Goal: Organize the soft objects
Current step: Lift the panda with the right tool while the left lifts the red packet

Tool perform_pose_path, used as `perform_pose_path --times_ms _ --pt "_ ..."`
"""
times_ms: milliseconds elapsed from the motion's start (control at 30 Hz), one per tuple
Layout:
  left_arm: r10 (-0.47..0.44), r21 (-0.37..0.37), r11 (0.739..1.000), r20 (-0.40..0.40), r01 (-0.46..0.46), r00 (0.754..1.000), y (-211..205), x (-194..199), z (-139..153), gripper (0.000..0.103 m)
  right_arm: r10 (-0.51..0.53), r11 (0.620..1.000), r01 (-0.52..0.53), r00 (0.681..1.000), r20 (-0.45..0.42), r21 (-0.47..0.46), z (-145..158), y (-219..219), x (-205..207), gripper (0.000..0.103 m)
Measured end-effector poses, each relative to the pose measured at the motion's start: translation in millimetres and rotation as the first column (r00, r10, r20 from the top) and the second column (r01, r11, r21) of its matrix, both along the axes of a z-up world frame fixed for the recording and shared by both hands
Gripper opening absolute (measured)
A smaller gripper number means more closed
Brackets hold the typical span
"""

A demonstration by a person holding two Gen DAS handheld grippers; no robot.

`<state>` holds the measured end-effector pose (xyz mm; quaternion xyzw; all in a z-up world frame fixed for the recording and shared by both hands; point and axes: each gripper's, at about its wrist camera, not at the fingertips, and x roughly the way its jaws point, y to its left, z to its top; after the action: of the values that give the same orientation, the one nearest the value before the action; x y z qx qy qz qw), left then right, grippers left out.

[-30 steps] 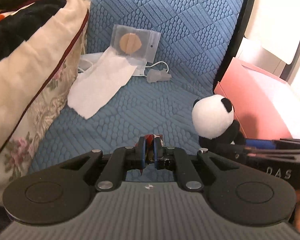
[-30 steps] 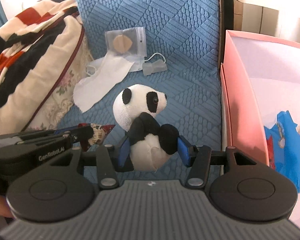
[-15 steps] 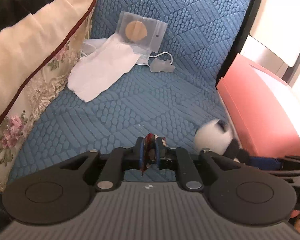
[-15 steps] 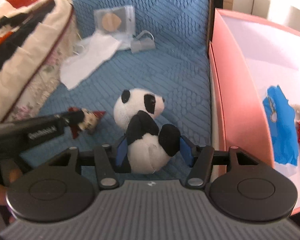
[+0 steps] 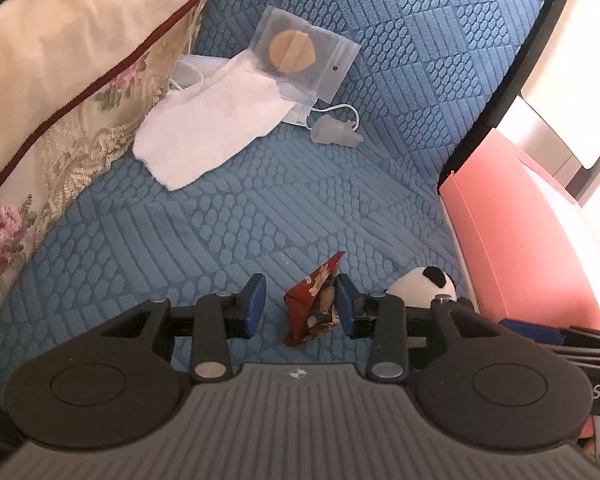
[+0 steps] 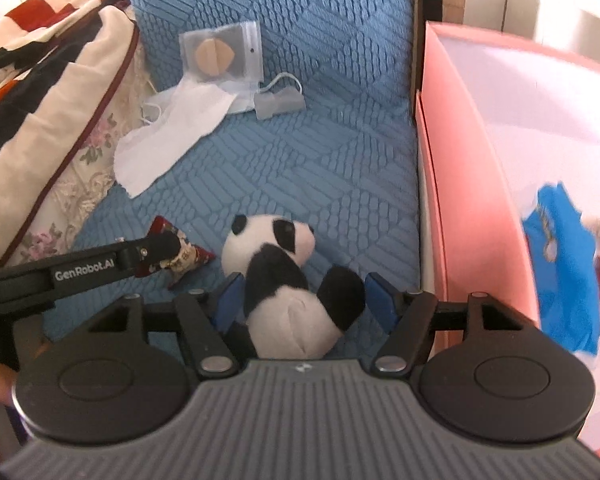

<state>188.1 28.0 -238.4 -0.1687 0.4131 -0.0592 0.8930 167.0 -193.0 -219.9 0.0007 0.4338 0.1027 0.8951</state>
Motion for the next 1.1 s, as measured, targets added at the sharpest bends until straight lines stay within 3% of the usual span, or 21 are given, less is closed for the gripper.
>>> perform_pose_path --times_ms 167,567,867,1100 --pt "-0.006 -0.011 1.000 -0.011 0.006 1.000 -0.1 1.0 -0.9 0.044 0.031 0.999 -0.031 0.999 0.044 -0.011 5.8 3.3 0.4 0.068" --pt "-0.011 -0.017 1.000 -0.015 0.011 1.000 -2.6 2.1 -2.2 0.044 0.048 0.997 -0.048 0.999 0.009 -0.063 -13.4 11.8 11.7 0.068" --pt "-0.027 -0.017 1.000 -0.020 0.027 0.999 -7.4 2.8 -2.6 0.044 0.057 0.997 -0.057 0.998 -0.012 -0.046 -15.2 14.0 9.9 0.051" --pt "-0.039 -0.014 0.999 -0.022 0.038 0.999 -9.9 3.2 -4.4 0.044 -0.011 1.000 0.012 0.998 0.055 -0.013 -1.2 2.5 6.7 0.050"
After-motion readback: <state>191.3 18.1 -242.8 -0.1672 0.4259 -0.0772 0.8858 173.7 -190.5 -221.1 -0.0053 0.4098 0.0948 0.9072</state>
